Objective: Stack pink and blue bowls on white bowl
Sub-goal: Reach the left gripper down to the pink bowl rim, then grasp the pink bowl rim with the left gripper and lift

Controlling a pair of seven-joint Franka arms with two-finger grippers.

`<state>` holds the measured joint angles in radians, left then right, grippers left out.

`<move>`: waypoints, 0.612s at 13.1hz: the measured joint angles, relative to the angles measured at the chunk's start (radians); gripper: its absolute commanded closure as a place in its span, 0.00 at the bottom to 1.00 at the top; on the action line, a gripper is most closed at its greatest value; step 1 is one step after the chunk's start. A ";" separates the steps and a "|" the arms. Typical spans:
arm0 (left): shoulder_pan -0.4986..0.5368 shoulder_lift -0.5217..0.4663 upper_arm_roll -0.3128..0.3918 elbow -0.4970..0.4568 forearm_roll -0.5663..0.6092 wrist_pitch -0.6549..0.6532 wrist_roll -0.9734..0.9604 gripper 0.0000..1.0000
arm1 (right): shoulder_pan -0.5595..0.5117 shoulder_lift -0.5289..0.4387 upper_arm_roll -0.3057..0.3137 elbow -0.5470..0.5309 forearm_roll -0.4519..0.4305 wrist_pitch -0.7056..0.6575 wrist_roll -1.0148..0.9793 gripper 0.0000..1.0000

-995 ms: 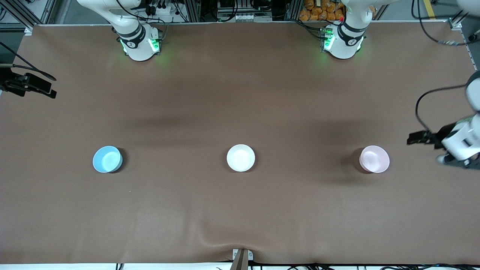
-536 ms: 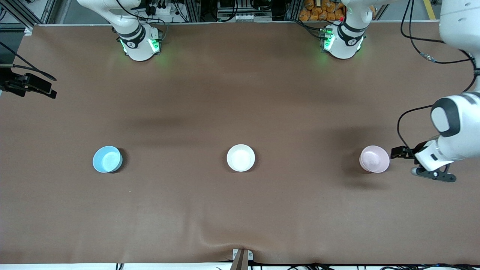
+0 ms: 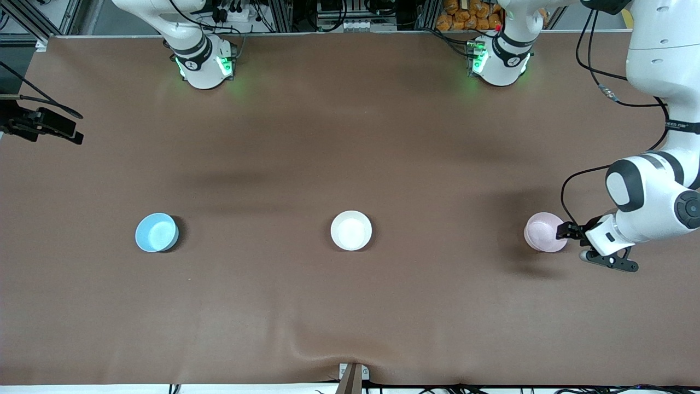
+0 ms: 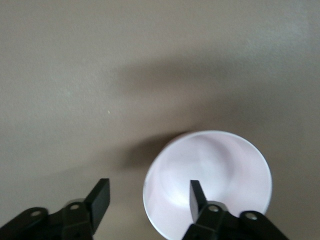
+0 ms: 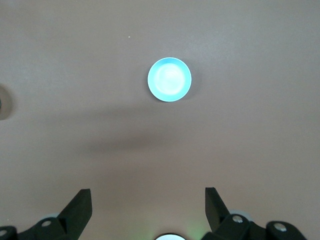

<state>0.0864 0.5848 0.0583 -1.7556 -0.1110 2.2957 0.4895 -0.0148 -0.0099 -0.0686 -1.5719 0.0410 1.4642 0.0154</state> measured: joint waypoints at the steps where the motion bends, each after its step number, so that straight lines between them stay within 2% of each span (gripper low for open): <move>1: 0.000 0.010 0.000 -0.002 -0.004 0.015 0.012 0.50 | 0.000 0.000 0.000 0.000 0.000 0.000 0.000 0.00; 3: 0.000 0.023 0.000 -0.002 -0.006 0.024 0.021 0.66 | 0.000 0.001 0.000 0.000 0.000 0.000 0.000 0.00; 4: 0.001 0.024 0.000 -0.002 -0.006 0.025 0.021 0.80 | 0.000 0.001 0.000 -0.001 0.000 0.000 0.000 0.00; 5: 0.001 0.024 0.000 -0.002 -0.006 0.025 0.021 1.00 | 0.000 0.002 0.000 -0.002 0.000 0.000 0.000 0.00; 8: 0.000 0.023 -0.003 -0.001 -0.007 0.026 0.021 1.00 | 0.000 0.003 0.001 -0.005 0.001 0.000 0.000 0.00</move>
<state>0.0868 0.6083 0.0557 -1.7566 -0.1181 2.3214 0.5104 -0.0144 -0.0066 -0.0676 -1.5771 0.0418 1.4637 0.0154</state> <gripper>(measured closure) 0.960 0.000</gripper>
